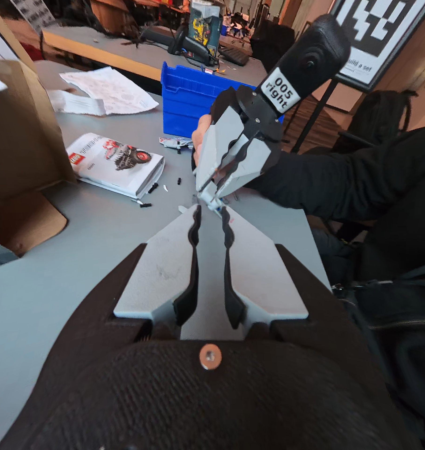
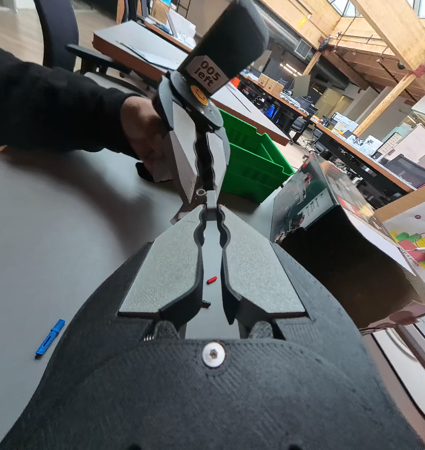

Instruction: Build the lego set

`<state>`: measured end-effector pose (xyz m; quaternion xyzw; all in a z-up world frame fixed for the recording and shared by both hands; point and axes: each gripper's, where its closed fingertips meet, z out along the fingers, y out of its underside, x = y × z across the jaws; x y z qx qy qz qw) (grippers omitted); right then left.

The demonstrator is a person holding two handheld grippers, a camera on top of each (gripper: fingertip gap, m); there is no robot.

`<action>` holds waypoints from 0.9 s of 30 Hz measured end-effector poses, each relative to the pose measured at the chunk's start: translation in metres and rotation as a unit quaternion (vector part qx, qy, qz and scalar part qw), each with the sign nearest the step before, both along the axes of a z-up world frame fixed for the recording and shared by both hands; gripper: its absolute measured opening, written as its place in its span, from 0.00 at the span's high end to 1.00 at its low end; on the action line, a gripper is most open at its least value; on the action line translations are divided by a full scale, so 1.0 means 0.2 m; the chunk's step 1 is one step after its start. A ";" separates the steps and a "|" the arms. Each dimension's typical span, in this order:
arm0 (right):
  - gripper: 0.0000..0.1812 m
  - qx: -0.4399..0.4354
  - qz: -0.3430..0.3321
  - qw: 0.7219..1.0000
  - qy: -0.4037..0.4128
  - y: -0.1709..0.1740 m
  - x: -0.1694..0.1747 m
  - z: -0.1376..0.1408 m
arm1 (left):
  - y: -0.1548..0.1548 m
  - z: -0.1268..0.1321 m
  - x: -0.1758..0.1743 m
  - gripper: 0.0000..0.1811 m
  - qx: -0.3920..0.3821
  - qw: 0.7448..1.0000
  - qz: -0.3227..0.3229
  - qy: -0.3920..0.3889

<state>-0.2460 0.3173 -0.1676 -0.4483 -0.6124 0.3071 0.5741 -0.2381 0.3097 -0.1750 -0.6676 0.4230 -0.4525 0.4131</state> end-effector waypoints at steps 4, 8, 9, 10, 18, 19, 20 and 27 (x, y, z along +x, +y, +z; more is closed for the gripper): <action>0.97 -0.008 -0.007 1.000 -0.002 0.01 0.00 -0.01 | 0.00 -0.03 0.01 0.96 -0.040 0.999 -0.006 -0.009; 0.96 -0.068 0.001 0.998 0.002 0.01 0.01 0.00 | 0.02 -0.03 0.00 0.96 -0.005 1.000 0.006 0.008; 0.94 -0.081 -0.005 0.997 0.003 0.03 0.02 0.00 | 0.04 -0.03 -0.01 0.96 0.009 1.000 0.019 0.017; 0.91 -0.094 -0.013 0.996 0.001 0.05 0.04 -0.01 | 0.06 -0.05 -0.03 0.96 0.020 0.999 0.036 0.032; 1.00 -0.311 -0.044 0.949 0.039 0.17 0.05 -0.05 | 0.23 0.06 -0.11 0.96 0.065 0.985 0.156 -0.037; 1.00 -0.339 -0.036 0.937 0.077 0.19 0.04 -0.01 | 0.24 0.10 -0.12 0.96 0.069 0.980 0.171 -0.071; 1.00 -0.356 -0.025 0.927 0.113 0.19 0.04 0.04 | 0.25 0.12 -0.13 0.96 0.070 0.976 0.181 -0.097; 0.92 -0.373 -0.049 0.909 0.179 0.22 0.04 0.12 | 0.25 0.20 -0.09 0.96 0.085 0.962 0.211 -0.154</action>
